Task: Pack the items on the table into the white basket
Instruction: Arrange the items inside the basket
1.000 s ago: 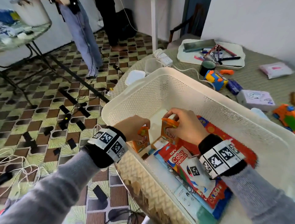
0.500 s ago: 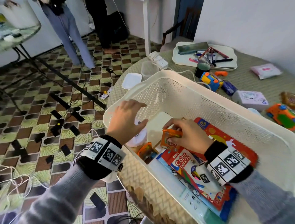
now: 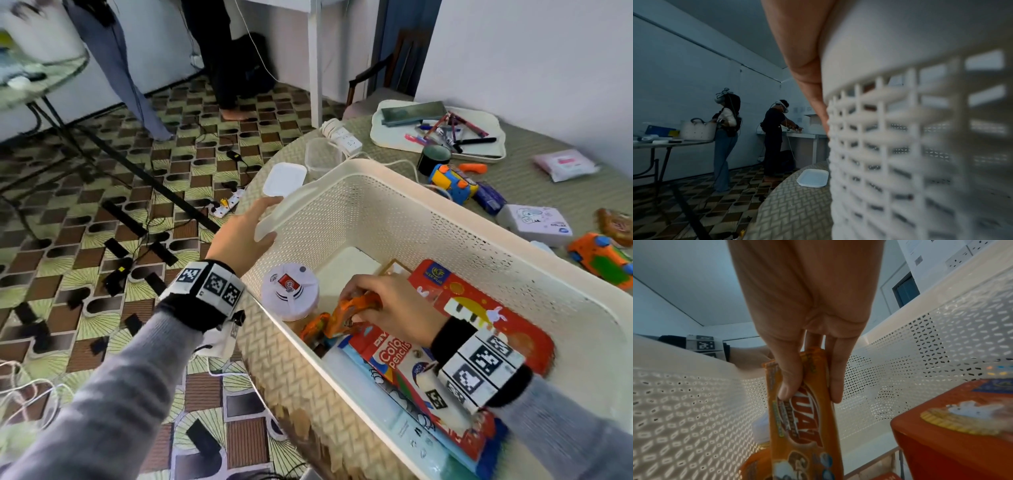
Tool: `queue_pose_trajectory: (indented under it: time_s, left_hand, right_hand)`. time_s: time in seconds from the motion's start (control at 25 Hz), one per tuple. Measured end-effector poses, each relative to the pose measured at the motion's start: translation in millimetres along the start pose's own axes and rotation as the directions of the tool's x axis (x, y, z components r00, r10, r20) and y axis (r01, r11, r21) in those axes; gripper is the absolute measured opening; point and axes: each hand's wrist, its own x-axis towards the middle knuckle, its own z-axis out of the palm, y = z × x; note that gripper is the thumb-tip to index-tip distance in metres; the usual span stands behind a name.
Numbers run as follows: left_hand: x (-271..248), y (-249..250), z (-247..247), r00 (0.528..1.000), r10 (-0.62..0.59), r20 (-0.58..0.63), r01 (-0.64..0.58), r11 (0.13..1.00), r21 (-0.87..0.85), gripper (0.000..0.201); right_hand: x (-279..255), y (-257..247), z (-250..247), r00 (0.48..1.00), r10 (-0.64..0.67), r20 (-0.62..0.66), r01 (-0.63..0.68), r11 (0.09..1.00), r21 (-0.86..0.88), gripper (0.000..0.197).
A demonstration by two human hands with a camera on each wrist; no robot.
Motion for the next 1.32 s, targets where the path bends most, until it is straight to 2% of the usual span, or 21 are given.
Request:
queue_pose_trajectory:
  time_s: [0.2, 0.36, 0.44, 0.56, 0.68, 0.76, 0.8, 0.92, 1.0, 1.08, 1.2, 1.32]
  left_hand:
    - [0.9, -5.7, 1.5, 0.999, 0.006, -0.037, -0.008, 0.998, -0.067, 0.056]
    - [1.2, -7.5, 2.1, 0.999, 0.0, -0.051, -0.004, 0.997, -0.079, 0.055]
    - [1.7, -8.2, 2.7, 0.999, 0.005, -0.049, -0.008, 0.997, -0.07, 0.055]
    - [2.4, -8.8, 3.4, 0.999, 0.003, -0.049, -0.006, 0.998, -0.065, 0.056]
    - [2.5, -11.0, 4.4, 0.999, 0.004, -0.052, -0.008, 0.998, -0.068, 0.055]
    - [2.9, -12.8, 4.8, 0.999, 0.001, -0.052, -0.006, 0.997, -0.079, 0.056]
    - [2.8, -13.0, 4.6, 0.999, 0.001, -0.054, -0.005, 0.996, -0.086, 0.056]
    - [1.6, -12.0, 3.3, 0.998, -0.001, -0.057, -0.005, 0.996, -0.093, 0.056]
    - [1.5, -11.3, 4.4, 0.998, 0.006, -0.058, -0.011, 0.996, -0.093, 0.056]
    - [2.3, -11.3, 5.2, 0.998, 0.004, -0.056, -0.009, 0.996, -0.094, 0.055]
    - [2.4, -12.1, 5.6, 0.998, 0.012, -0.064, -0.019, 0.995, -0.101, 0.055]
    - [0.1, -13.1, 4.8, 0.997, 0.02, -0.073, -0.027, 0.995, -0.095, 0.055]
  right_hand:
    - [7.1, -1.0, 13.1, 0.995, -0.07, 0.064, 0.069, 0.997, 0.017, 0.027]
    - [18.3, 0.9, 37.5, 0.988, -0.154, -0.012, 0.155, 0.987, 0.052, 0.026]
    - [22.7, 6.0, 51.1, 0.988, -0.157, 0.0, 0.156, 0.986, 0.054, 0.025]
    - [20.5, 13.2, 69.6, 0.99, -0.136, 0.046, 0.137, 0.99, -0.028, 0.023]
    - [15.6, 17.1, 78.1, 0.987, -0.154, -0.043, 0.137, 0.955, -0.264, 0.025]
    - [15.9, 17.3, 75.7, 0.99, -0.128, -0.066, 0.107, 0.962, -0.252, 0.017]
    - [15.8, 17.5, 74.5, 0.993, -0.11, -0.042, 0.098, 0.968, -0.23, 0.014]
    - [17.1, 21.2, 71.6, 0.997, -0.039, 0.062, 0.052, 0.976, -0.21, 0.027]
    - [16.8, 21.0, 69.7, 0.995, -0.039, 0.089, 0.057, 0.977, -0.203, 0.03]
    - [14.2, 19.9, 70.1, 0.991, -0.061, 0.118, 0.089, 0.964, -0.252, 0.034]
    - [10.9, 13.7, 69.0, 0.98, -0.029, 0.198, 0.098, 0.931, -0.351, 0.04]
    - [19.8, 12.9, 56.4, 0.974, 0.024, 0.226, 0.037, 0.965, -0.261, 0.038]
